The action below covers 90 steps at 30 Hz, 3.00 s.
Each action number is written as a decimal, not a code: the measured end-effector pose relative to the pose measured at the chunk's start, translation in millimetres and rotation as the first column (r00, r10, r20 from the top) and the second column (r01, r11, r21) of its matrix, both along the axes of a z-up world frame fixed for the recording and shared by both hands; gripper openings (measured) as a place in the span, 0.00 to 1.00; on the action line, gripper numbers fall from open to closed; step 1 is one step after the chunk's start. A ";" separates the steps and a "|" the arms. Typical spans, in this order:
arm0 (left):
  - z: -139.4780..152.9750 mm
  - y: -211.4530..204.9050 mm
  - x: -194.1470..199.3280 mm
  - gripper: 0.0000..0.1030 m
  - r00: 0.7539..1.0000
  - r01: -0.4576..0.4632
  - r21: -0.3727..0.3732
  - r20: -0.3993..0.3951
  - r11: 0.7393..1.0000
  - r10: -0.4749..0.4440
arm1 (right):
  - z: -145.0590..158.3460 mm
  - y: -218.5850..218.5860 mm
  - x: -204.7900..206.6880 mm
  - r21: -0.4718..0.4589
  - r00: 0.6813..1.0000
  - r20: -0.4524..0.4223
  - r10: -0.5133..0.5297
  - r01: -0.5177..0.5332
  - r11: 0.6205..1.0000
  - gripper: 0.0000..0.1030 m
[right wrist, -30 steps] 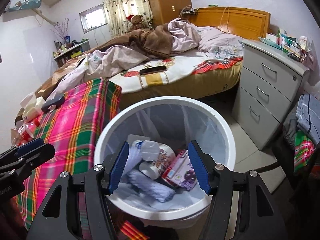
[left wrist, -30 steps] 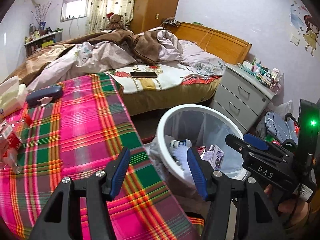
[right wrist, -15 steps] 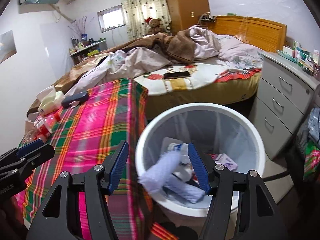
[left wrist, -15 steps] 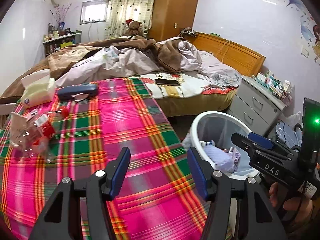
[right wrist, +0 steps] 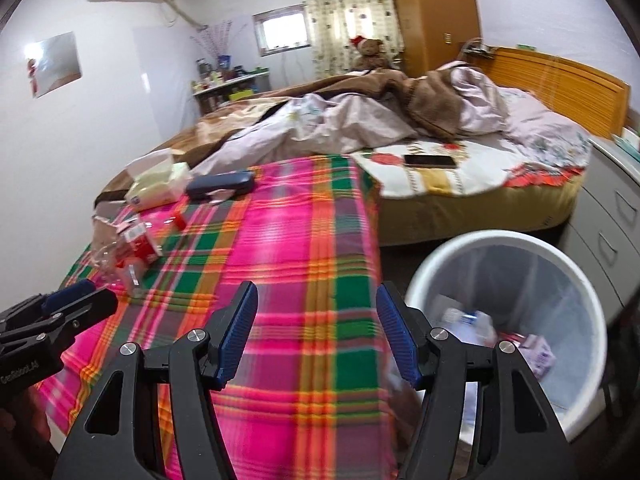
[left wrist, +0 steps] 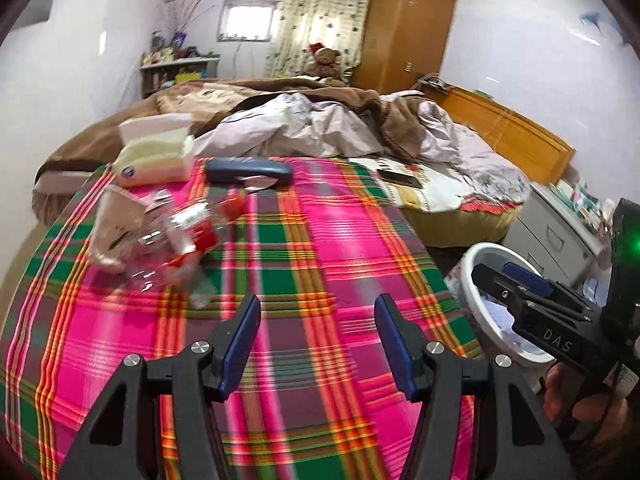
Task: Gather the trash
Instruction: 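Withdraw both open tools from the bin back over the bed, then grasp the crumpled beige paper cup with the left tool while the right grasps the clear plastic cup, then lift the paper cup and plastic cup and carry both toward the bin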
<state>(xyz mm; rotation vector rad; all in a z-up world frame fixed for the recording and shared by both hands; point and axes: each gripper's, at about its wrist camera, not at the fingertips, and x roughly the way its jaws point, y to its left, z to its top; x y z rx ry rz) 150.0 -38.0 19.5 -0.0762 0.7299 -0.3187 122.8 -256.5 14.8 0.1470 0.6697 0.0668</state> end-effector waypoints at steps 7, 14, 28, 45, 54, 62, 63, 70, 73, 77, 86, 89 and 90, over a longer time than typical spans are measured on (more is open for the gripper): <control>-3.6 45.1 11.0 0.59 0.994 -0.108 0.029 0.000 0.994 0.108 | 1.6 34.5 19.4 -0.007 0.996 -0.010 0.090 -0.090 0.996 0.61; -8.3 86.8 26.2 0.60 0.982 -0.189 0.048 -0.011 0.981 0.190 | -5.0 67.2 38.9 -0.002 0.989 -0.047 0.141 -0.141 0.990 0.61; -13.1 154.4 60.2 0.62 0.961 -0.275 0.039 -0.027 0.961 0.276 | -23.1 130.0 53.2 0.045 0.942 -0.125 0.311 -0.308 0.950 0.61; -33.8 168.9 117.6 0.64 0.971 -0.209 0.031 -0.113 0.977 0.211 | -40.4 184.8 78.2 0.004 0.871 -0.205 0.447 -0.456 0.890 0.61; -45.5 167.8 143.6 0.64 0.978 -0.141 0.021 -0.155 0.990 0.142 | -46.7 186.8 85.6 0.006 0.859 -0.229 0.457 -0.468 0.884 0.32; -54.5 172.8 151.4 0.60 0.974 -0.140 -0.041 -0.184 0.989 0.130 | -45.8 171.4 86.4 0.023 0.876 -0.232 0.422 -0.428 0.903 0.29; -54.8 172.4 151.5 0.57 0.974 -0.141 -0.042 -0.184 0.989 0.131 | -45.6 168.9 87.0 0.029 0.880 -0.231 0.416 -0.421 0.906 0.29; -54.4 160.3 144.8 0.46 0.980 -0.103 -0.017 -0.174 0.994 0.099 | -45.2 153.7 85.0 0.040 0.898 -0.228 0.375 -0.376 0.926 0.28; -54.3 152.9 137.7 0.46 0.980 -0.086 -0.033 -0.184 0.996 0.079 | -44.6 146.5 83.0 0.043 0.907 -0.227 0.355 -0.355 0.934 0.28; -51.9 138.7 123.5 0.46 0.982 -0.057 -0.025 -0.180 0.998 0.051 | -42.7 136.6 77.4 0.044 0.916 -0.220 0.335 -0.333 0.942 0.28; -52.4 108.9 97.5 0.46 0.981 -0.014 -0.046 -0.192 0.999 0.005 | -41.8 100.3 64.4 0.064 0.944 -0.217 0.247 -0.239 0.969 0.28; -51.5 97.2 92.2 0.46 0.982 0.001 -0.046 -0.190 0.999 -0.010 | -39.1 89.6 59.4 0.067 0.953 -0.204 0.223 -0.214 0.975 0.28; -51.3 93.5 90.3 0.46 0.982 0.007 -0.046 -0.189 0.999 -0.015 | -38.1 86.9 58.3 0.067 0.956 -0.199 0.217 -0.208 0.976 0.28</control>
